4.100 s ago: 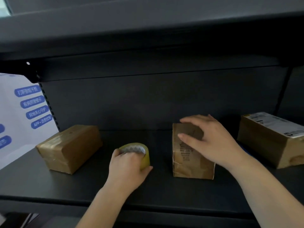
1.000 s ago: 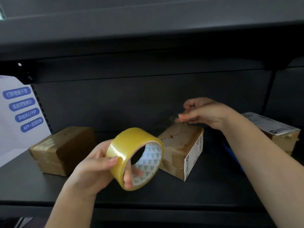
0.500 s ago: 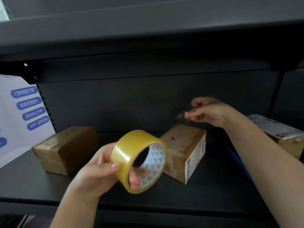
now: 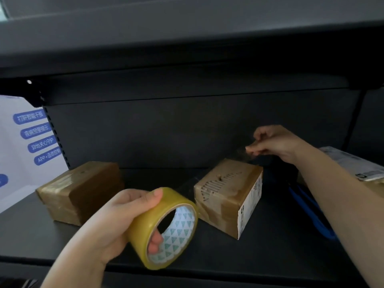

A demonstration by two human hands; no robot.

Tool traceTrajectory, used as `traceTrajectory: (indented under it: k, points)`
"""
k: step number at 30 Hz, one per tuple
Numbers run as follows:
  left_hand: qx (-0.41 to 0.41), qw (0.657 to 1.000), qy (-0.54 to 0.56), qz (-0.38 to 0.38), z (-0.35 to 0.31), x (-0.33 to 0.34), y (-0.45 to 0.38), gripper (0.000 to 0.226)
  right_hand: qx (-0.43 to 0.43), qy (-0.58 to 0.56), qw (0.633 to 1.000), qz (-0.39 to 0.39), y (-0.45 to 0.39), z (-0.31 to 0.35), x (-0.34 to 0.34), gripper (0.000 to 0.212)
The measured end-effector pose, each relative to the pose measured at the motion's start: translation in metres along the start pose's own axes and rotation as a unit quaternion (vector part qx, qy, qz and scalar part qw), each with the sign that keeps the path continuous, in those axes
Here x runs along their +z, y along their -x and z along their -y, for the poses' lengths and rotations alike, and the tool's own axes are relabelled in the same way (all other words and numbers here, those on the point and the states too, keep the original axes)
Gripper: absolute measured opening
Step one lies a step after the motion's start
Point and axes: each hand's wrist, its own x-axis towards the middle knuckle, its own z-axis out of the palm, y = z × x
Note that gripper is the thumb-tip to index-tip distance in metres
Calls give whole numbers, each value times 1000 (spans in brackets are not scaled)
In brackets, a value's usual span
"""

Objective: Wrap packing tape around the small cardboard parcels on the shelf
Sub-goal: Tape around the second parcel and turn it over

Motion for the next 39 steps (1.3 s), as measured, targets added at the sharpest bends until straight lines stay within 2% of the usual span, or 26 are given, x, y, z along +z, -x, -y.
traceTrajectory:
  k: [6,19,21,24,25,29,31,35,37,39]
  points:
    - [57,996,55,38,-4,3,9,56,-14,35,999,11,-5,4,9,27]
    - [-13,999,33,37,6,6,17,71,-18,128,991,21,-10,1,18,26]
    - [-30,998,37,36,9,7,18,65,-17,150,988,22,-10,-2,21,25]
    - [-48,998,46,22,14,7,19,40,-15,183,983,16,-10,-5,24,24]
    - [-54,997,48,18,16,7,19,38,-12,184,983,14,-9,-6,24,23]
    - [-71,996,45,12,24,4,18,54,26,130,991,4,-6,-14,24,22]
    - [-72,997,39,8,27,3,16,59,69,59,996,6,-3,-20,25,22]
    - [-58,998,27,-16,31,0,12,35,161,-114,980,30,1,-23,28,17]
    - [-53,998,22,-24,31,-4,11,31,168,-111,979,24,-2,-23,29,12]
    - [-50,998,13,-27,31,-9,11,39,142,-43,989,-12,-5,-29,31,13]
